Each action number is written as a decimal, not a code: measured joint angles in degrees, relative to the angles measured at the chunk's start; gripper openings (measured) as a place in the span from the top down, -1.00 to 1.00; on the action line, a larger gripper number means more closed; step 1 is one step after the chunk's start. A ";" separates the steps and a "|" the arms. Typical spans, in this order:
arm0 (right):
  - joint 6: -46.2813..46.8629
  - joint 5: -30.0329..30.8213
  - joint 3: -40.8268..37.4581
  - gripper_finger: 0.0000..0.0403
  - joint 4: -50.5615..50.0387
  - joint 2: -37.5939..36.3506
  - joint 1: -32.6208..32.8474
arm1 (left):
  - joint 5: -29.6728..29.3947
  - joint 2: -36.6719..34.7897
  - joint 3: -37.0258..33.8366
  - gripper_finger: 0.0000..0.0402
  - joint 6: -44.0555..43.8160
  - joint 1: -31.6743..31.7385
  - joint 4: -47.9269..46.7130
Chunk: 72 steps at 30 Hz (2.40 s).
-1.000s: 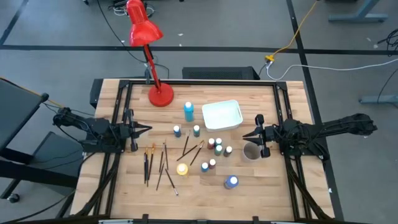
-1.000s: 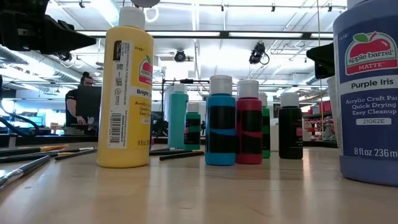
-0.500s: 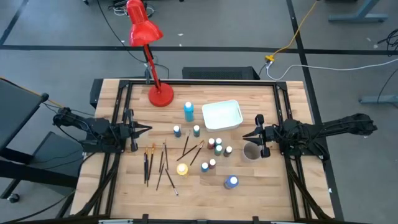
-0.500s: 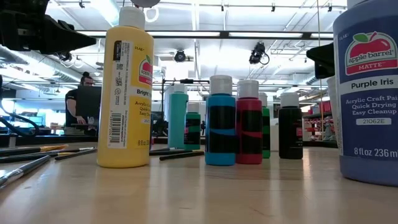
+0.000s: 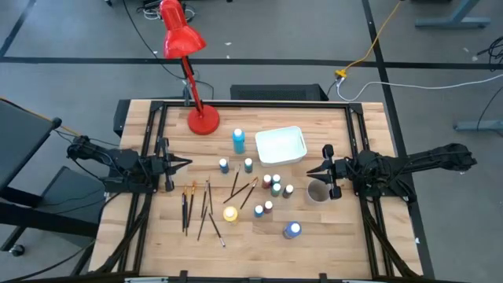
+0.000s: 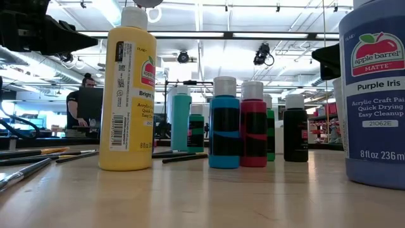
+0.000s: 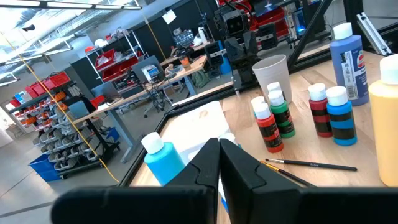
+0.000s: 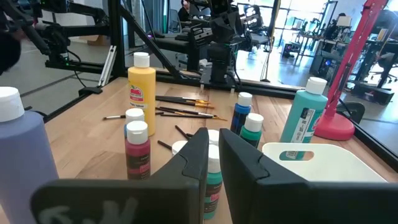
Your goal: Pick & Place Paint Supplies
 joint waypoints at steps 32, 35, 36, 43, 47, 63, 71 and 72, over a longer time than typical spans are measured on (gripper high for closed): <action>-0.01 0.00 0.00 0.79 0.00 0.01 0.01 | 5.99 0.00 0.00 0.91 -2.12 0.02 0.09; 0.00 0.00 0.01 0.79 0.00 0.00 0.00 | 9.52 0.00 0.00 0.91 -11.67 0.00 1.84; -0.01 0.00 0.00 0.79 0.00 0.00 -0.01 | 9.47 0.00 0.00 0.91 -12.54 0.00 2.94; 0.00 0.00 0.02 0.79 0.01 0.01 -0.01 | 9.47 0.00 0.02 0.91 -15.31 0.02 8.41; -0.01 0.00 0.00 0.79 0.00 0.00 -0.01 | 9.49 -0.02 0.02 0.91 -15.45 0.02 9.29; -0.01 0.00 0.02 0.79 0.00 0.01 0.01 | 13.75 0.02 0.02 0.91 -24.29 0.00 10.62; 0.00 0.00 0.02 0.79 0.00 0.02 -0.01 | 10.24 0.02 0.02 0.84 -23.77 0.00 10.88; 0.00 0.00 0.02 0.79 0.00 -0.01 -0.01 | 10.24 0.01 0.02 0.81 -23.76 0.02 10.86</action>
